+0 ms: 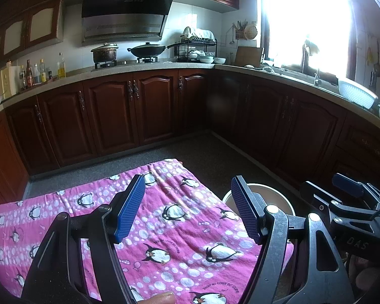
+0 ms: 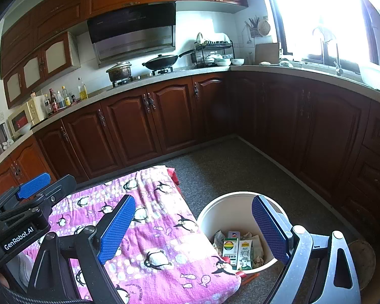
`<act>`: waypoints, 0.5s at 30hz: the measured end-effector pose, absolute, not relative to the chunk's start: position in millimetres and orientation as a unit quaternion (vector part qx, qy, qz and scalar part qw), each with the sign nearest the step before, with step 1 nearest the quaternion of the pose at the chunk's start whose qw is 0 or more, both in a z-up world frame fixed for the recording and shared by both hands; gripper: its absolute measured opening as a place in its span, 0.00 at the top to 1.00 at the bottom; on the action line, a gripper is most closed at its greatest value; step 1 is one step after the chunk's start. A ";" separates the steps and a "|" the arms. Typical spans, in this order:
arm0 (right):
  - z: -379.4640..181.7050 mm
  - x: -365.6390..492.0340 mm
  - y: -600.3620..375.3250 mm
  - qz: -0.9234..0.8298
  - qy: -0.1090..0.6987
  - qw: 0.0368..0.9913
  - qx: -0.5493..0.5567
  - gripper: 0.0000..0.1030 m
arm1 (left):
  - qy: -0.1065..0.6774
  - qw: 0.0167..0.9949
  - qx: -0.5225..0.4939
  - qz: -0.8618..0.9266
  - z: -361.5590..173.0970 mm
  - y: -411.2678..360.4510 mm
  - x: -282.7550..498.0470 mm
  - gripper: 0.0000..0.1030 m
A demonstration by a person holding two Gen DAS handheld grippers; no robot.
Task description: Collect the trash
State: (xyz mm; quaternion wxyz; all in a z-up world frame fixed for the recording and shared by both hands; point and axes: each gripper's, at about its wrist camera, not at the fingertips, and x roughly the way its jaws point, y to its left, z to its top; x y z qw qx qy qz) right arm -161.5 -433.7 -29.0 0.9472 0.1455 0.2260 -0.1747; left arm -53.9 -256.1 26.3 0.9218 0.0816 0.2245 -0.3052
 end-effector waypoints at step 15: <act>-29.0 -161.1 -433.2 -0.175 0.226 0.947 0.146 0.11 | 0.224 0.920 0.086 -0.310 30.1 -254.6 -54.3 0.32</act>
